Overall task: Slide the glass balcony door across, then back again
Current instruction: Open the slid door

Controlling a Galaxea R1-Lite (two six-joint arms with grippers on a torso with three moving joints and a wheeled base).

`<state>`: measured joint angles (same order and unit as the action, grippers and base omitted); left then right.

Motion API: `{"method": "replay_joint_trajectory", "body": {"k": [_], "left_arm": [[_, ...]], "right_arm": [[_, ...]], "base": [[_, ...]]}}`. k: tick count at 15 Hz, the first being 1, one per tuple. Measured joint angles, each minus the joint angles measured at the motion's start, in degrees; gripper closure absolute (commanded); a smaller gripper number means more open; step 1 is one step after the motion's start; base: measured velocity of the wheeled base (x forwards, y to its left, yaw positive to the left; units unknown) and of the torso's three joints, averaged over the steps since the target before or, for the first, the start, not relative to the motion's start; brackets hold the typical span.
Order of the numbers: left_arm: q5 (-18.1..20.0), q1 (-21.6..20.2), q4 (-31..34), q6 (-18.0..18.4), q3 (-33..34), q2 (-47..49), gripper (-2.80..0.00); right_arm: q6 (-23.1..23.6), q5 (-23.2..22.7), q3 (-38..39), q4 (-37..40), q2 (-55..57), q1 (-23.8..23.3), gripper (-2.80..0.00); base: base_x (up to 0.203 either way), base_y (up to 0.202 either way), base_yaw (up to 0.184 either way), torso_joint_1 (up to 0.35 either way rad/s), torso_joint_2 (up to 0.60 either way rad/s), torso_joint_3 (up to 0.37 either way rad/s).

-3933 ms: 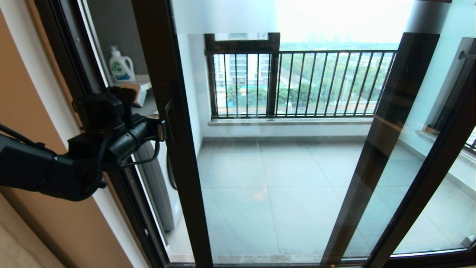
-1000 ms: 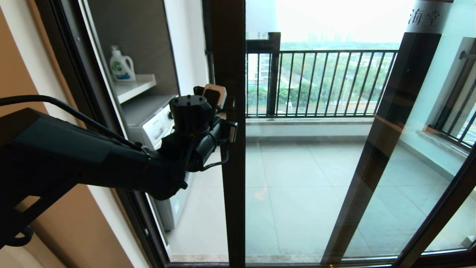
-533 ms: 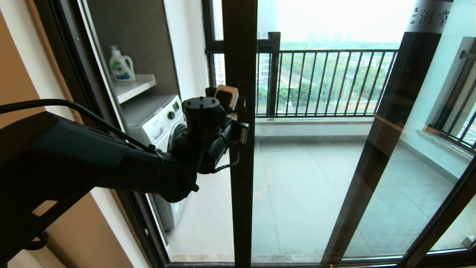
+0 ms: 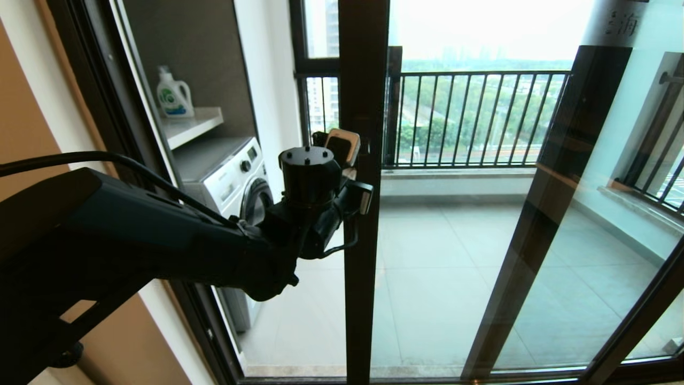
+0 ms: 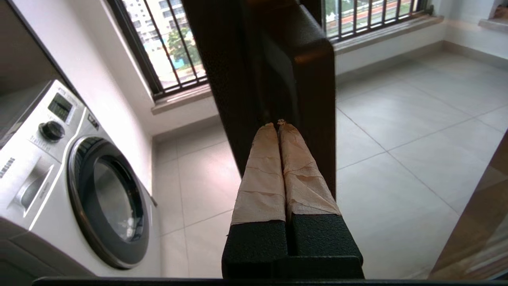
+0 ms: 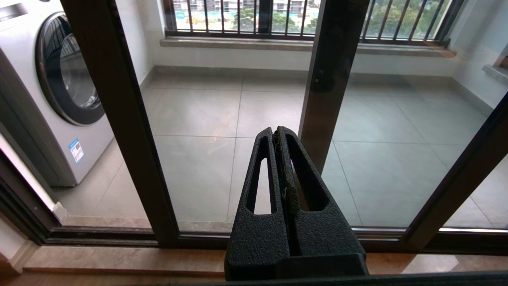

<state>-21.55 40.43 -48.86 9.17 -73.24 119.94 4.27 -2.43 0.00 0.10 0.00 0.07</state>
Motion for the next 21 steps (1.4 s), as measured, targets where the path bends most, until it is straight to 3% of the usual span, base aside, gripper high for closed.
{"method": "replay_joint_trajectory", "body": {"k": [5, 8, 11, 14, 18, 21], "left_arm": [[0.5, -6.0, 0.0, -4.8, 15.4, -11.5, 0.0], [3.2, -9.2, 0.1, -7.5, 29.3, -25.6, 0.0], [3.4, -11.1, 3.0, -7.8, 43.8, -43.5, 0.0], [2.8, -16.5, 12.1, -7.7, 53.2, -65.1, 0.0], [3.2, -30.9, 28.5, -4.7, 59.2, -89.8, 0.0], [8.0, -36.6, 34.2, -1.2, 65.9, -106.3, 0.0]], "right_arm": [[0.0, 0.0, 0.0, 0.0, 0.0, 0.0, 0.0], [0.0, 0.0, 0.0, 0.0, 0.0, 0.0, 0.0], [0.0, 0.0, 0.0, 0.0, 0.0, 0.0, 0.0], [0.0, 0.0, 0.0, 0.0, 0.0, 0.0, 0.0], [0.0, 0.0, 0.0, 0.0, 0.0, 0.0, 0.0], [0.0, 0.0, 0.0, 0.0, 0.0, 0.0, 0.0]], "base": [[0.0, 0.0, 0.0, 0.0, 0.0, 0.0], [0.0, 0.0, 0.0, 0.0, 0.0, 0.0], [0.0, 0.0, 0.0, 0.0, 0.0, 0.0], [0.0, 0.0, 0.0, 0.0, 0.0, 0.0], [0.0, 0.0, 0.0, 0.0, 0.0, 0.0], [0.0, 0.0, 0.0, 0.0, 0.0, 0.0]]}}
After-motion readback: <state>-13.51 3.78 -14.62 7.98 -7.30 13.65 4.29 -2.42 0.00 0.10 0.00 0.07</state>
